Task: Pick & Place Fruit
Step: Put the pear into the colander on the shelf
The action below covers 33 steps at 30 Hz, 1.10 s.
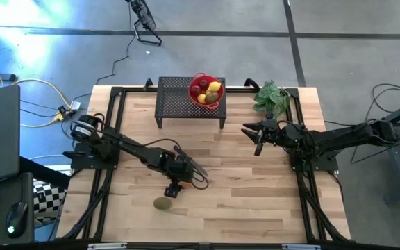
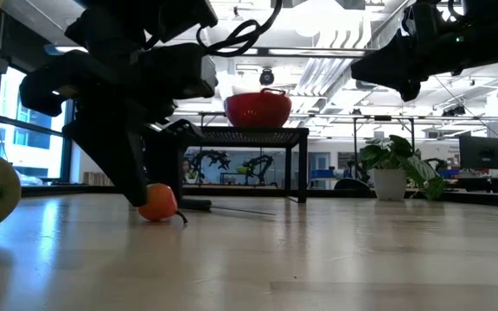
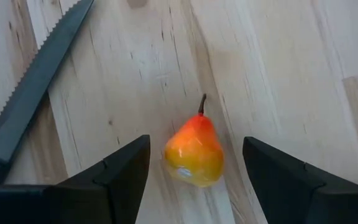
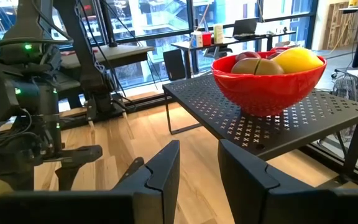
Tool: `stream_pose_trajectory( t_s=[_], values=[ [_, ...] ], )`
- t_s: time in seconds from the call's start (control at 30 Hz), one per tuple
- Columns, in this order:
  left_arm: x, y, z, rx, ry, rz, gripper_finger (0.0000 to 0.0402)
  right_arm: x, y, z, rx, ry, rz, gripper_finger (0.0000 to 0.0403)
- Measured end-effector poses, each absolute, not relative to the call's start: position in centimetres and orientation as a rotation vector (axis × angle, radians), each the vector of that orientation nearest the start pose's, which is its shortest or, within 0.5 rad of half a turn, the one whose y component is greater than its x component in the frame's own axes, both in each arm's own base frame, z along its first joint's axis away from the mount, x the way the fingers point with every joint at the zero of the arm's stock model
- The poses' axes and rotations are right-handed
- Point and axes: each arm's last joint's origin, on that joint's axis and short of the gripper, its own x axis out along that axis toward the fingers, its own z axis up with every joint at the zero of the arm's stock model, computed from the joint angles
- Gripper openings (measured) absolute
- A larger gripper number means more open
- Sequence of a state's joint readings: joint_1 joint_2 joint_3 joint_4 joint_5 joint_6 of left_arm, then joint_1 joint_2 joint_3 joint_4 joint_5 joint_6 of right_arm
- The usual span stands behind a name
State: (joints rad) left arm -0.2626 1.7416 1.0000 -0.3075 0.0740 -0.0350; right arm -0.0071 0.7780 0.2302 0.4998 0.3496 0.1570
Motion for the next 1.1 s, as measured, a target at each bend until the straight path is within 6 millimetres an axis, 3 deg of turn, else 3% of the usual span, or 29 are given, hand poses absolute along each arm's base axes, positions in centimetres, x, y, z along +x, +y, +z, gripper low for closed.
stream_pose_trajectory(
  t_s=[1.1],
  values=[
    [32.27, -8.89, 15.54, 0.070, 1.063, -0.282, 0.0248, 16.71, -1.11, 20.75, 0.147, 0.023, -0.360, 0.0103]
  ],
)
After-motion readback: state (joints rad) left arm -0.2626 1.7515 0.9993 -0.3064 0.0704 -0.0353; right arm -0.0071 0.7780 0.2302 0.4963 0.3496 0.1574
